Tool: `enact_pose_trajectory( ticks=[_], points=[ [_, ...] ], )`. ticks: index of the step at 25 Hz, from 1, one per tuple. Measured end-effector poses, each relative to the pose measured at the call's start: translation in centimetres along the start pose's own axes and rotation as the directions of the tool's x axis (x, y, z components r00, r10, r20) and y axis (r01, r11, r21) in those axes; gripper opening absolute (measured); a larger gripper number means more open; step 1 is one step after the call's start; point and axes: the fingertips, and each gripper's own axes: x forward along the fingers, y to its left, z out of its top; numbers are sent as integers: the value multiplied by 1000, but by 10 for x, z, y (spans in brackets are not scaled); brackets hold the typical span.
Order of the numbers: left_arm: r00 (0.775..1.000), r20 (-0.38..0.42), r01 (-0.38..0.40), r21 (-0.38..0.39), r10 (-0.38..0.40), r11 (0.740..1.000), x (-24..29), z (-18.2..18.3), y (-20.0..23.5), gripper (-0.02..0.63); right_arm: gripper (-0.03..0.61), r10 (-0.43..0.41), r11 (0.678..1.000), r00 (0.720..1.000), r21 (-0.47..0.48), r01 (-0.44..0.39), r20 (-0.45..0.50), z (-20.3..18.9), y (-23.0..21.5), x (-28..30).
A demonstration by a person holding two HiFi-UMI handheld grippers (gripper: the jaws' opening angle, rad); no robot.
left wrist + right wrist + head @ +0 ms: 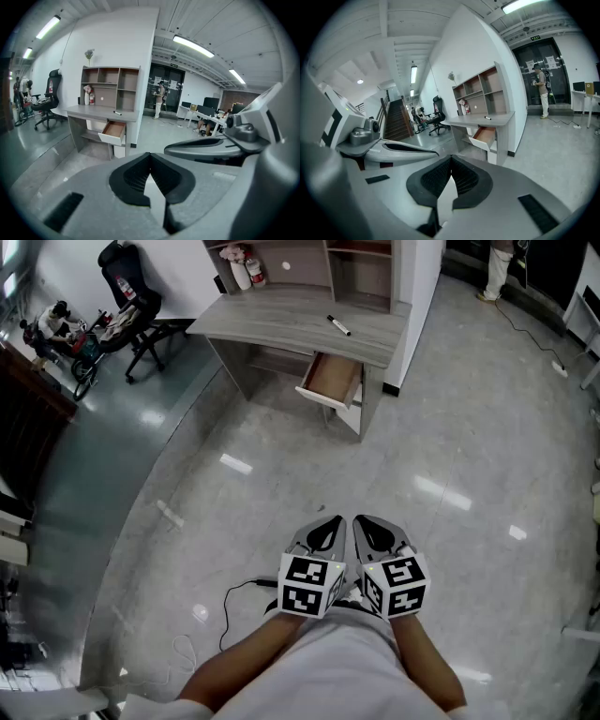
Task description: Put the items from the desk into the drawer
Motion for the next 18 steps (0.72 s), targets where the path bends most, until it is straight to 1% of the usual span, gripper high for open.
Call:
enact_pose_trajectory(
  ticks=[8, 14, 18],
  points=[
    [1000, 6, 1, -24, -1, 1000, 4, 2, -5, 2, 2, 4, 1000, 1000, -2, -4, 7, -2, -3, -5],
    [1000, 3, -26, -59, 26, 998, 1, 0, 11, 2, 2, 8, 1000, 1000, -3, -8, -10, -6, -3, 1],
    [1000, -9, -28, -73, 27, 997, 7, -3, 21, 2, 3, 13, 1000, 1000, 0, -13, -24, -7, -4, 11]
  ],
)
